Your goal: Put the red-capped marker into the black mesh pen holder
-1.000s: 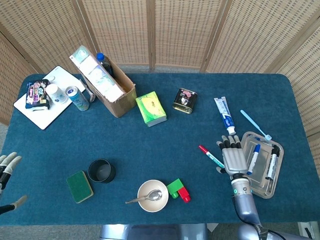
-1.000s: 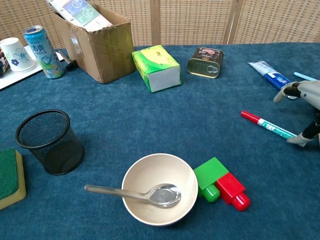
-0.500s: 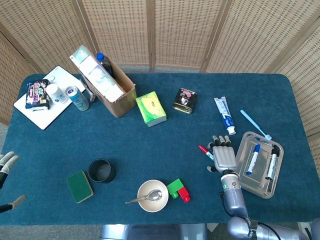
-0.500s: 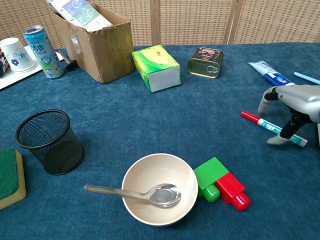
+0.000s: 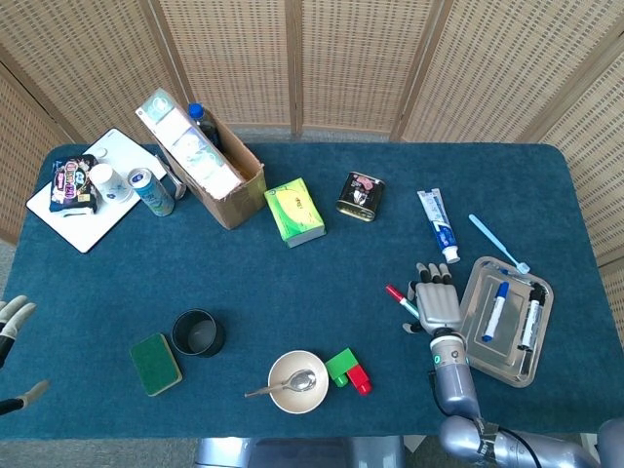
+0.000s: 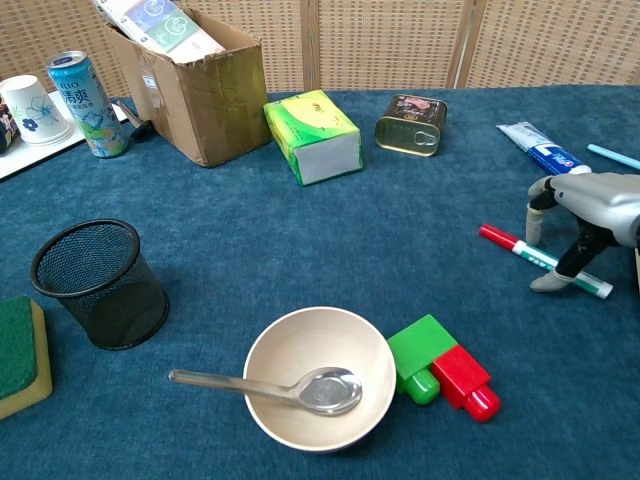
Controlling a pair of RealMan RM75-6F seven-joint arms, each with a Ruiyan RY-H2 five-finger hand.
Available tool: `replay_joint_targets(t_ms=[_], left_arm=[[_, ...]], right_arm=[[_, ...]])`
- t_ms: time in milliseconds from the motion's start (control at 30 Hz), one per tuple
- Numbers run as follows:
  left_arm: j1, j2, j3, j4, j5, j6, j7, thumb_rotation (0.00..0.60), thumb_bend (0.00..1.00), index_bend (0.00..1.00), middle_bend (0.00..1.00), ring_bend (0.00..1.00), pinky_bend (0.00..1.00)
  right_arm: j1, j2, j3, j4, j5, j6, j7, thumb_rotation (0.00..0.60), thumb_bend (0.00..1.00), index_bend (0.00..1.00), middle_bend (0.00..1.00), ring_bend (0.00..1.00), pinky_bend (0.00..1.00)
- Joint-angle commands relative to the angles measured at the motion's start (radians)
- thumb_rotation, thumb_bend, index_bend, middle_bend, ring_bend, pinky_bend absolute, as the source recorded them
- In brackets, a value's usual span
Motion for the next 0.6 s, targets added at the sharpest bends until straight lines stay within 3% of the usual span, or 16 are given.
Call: replay_joint_targets(t_ms=[33,267,600], left_arm=[[-0.001,-0.001,0.0,-0.001,-0.001,-0.002,0.002,0.6,0.06,0.0,0.0,0.0,0.12],[-0.003,-0.001,0.001,-0.003,0.001,-0.007,0.006,0.6,0.06,0.0,0.0,0.0,0.12],[-0.003,-0.001,0.002,-0.003,0.001,-0.007,0.004,0.6,0.06,0.0,0.0,0.0,0.12]], right_arm=[[0.003,0.004,-0.005,0.008,-0.003,-0.006,0.007,0.6,0.24,0.49,0.0,0.0,0.01],[0.009,0.01,-0.02,0.019,-0.015,-0.006,0.01,0.6,0.39,0.51,0.0,0.0,0.02],[0.012,0.006,-0.034,0.022,-0.031,0.001,0.019,0.6,0.41,0.54,0.01,0.0,0.02]])
